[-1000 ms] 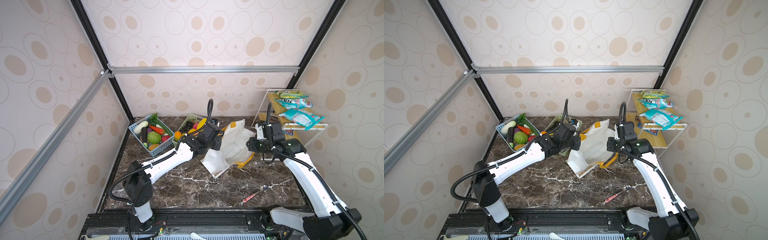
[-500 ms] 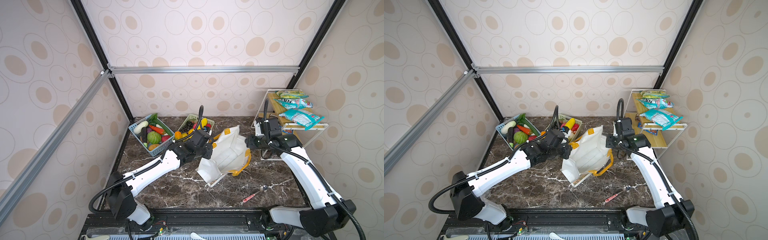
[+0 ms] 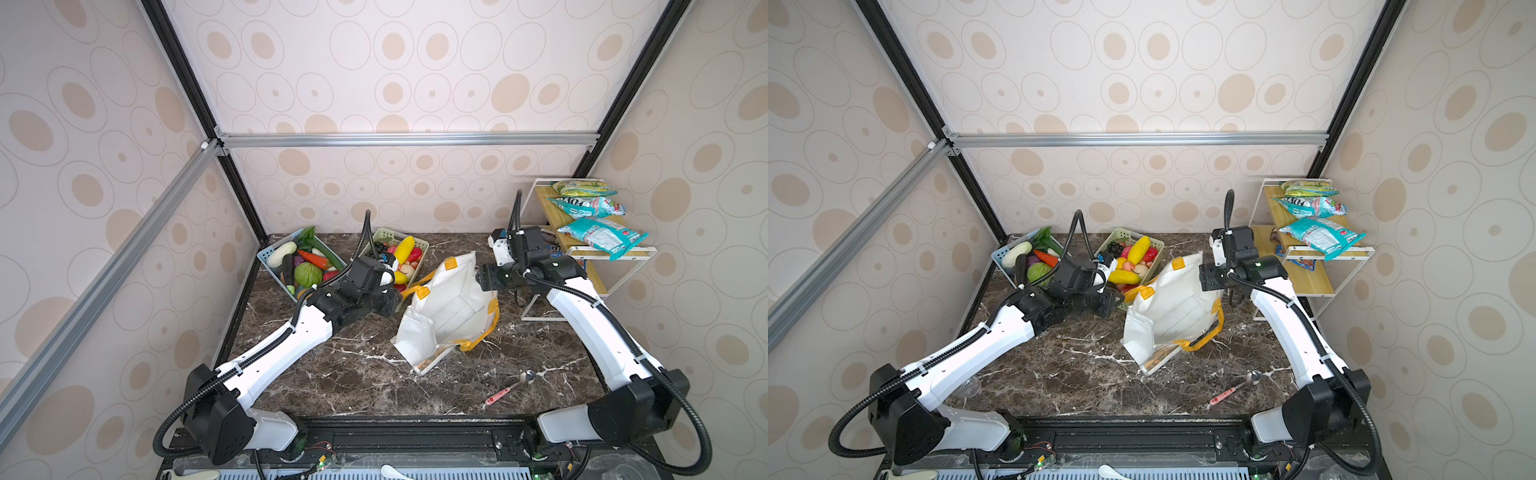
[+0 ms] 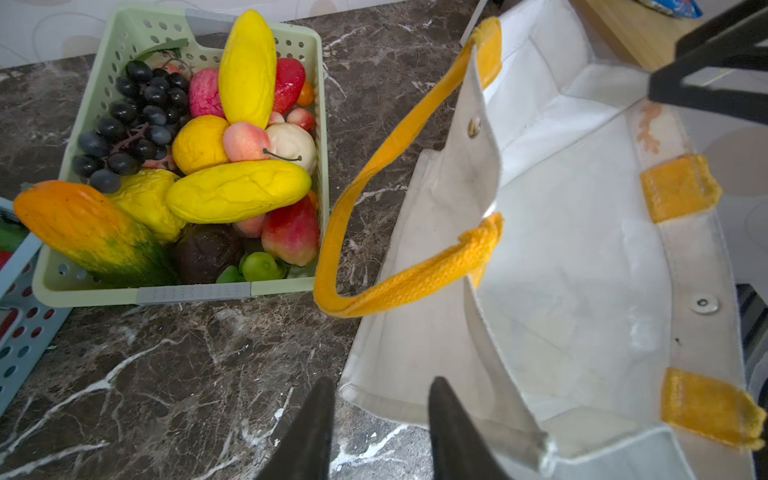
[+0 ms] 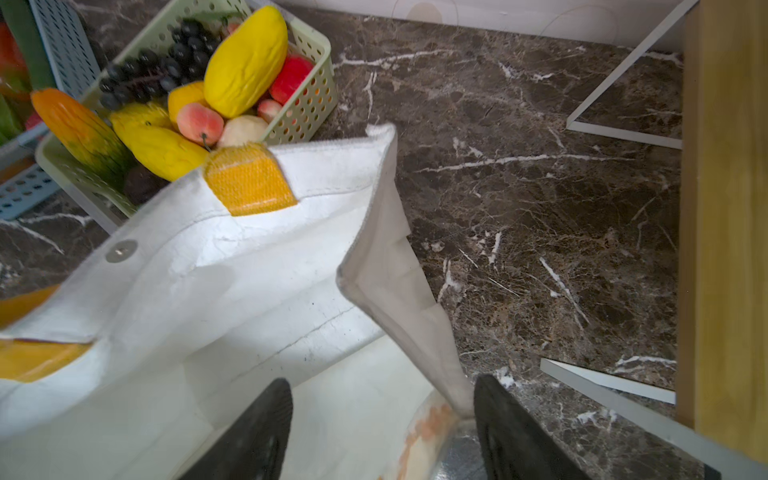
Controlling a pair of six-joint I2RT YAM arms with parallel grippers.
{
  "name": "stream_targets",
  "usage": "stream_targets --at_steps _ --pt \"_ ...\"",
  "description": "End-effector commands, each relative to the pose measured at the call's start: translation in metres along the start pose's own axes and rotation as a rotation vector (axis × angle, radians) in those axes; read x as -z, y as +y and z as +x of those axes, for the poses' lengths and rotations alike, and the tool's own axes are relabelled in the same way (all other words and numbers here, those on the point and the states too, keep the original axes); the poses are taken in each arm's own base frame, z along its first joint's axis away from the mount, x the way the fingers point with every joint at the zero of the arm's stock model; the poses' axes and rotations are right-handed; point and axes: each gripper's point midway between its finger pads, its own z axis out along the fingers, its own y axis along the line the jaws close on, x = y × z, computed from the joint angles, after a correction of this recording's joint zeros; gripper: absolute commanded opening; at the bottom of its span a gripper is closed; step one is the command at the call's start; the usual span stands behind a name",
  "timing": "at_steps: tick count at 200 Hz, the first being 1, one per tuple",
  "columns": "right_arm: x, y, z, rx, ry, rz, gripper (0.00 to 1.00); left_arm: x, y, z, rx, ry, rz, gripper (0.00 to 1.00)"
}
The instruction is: Place the food into the grocery bag and tie it
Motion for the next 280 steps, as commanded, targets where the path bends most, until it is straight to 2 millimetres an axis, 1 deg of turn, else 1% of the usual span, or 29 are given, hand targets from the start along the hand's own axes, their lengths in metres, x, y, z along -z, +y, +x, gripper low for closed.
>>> stream_targets --at_steps 1,22,41,67,81,100,119,139,156,189,205,226,251,265,280 --pt "-0.007 -0.002 -0.008 0.124 0.003 0.025 0.72 0.012 -0.005 -0.009 -0.025 -0.043 0.029 0.49" --pt "-0.019 -0.006 -0.009 0.15 0.026 0.045 0.72 0.01 -0.002 -0.002 -0.023 -0.025 0.016 0.52" --pt "-0.028 -0.009 -0.008 0.165 0.037 0.063 0.71 0.01 0.002 0.006 -0.023 -0.014 0.006 0.52" --pt "-0.036 -0.013 -0.006 0.177 0.052 0.081 0.69 0.009 0.012 0.023 -0.04 0.035 -0.041 0.53" --pt "-0.034 -0.015 -0.008 0.177 0.053 0.095 0.69 0.007 0.011 0.032 -0.048 0.064 -0.027 0.52" --pt "-0.025 -0.015 -0.012 0.169 0.041 0.098 0.69 0.003 0.004 0.043 -0.046 0.089 0.019 0.52" --pt "-0.013 -0.014 -0.017 0.165 0.027 0.095 0.71 0.0 0.001 0.05 -0.037 0.099 0.034 0.53" --pt "-0.005 -0.015 -0.023 0.177 0.01 0.103 0.73 0.001 0.001 0.052 -0.042 0.104 0.037 0.54" --pt "-0.006 -0.018 -0.025 0.208 0.009 0.118 0.74 0.002 -0.003 0.054 -0.059 0.109 0.047 0.55" --pt "-0.023 -0.022 -0.02 0.24 0.066 0.134 0.74 -0.001 -0.018 0.057 -0.085 0.11 0.092 0.56" --pt "-0.032 -0.019 -0.017 0.239 0.084 0.116 0.69 -0.003 -0.021 0.058 -0.09 0.112 0.095 0.56" --pt "-0.04 -0.013 -0.014 0.227 0.099 0.078 0.55 -0.008 -0.021 0.058 -0.084 0.109 0.095 0.56" --pt "-0.041 -0.005 -0.011 0.205 0.103 0.033 0.36 -0.015 -0.024 0.052 -0.059 0.087 0.107 0.56" --pt "-0.039 0.0 -0.006 0.197 0.108 0.005 0.31 -0.018 -0.031 0.049 -0.047 0.07 0.137 0.56" --pt "-0.037 0.005 0.001 0.186 0.12 -0.026 0.25 -0.021 -0.033 0.045 -0.031 0.054 0.148 0.55"
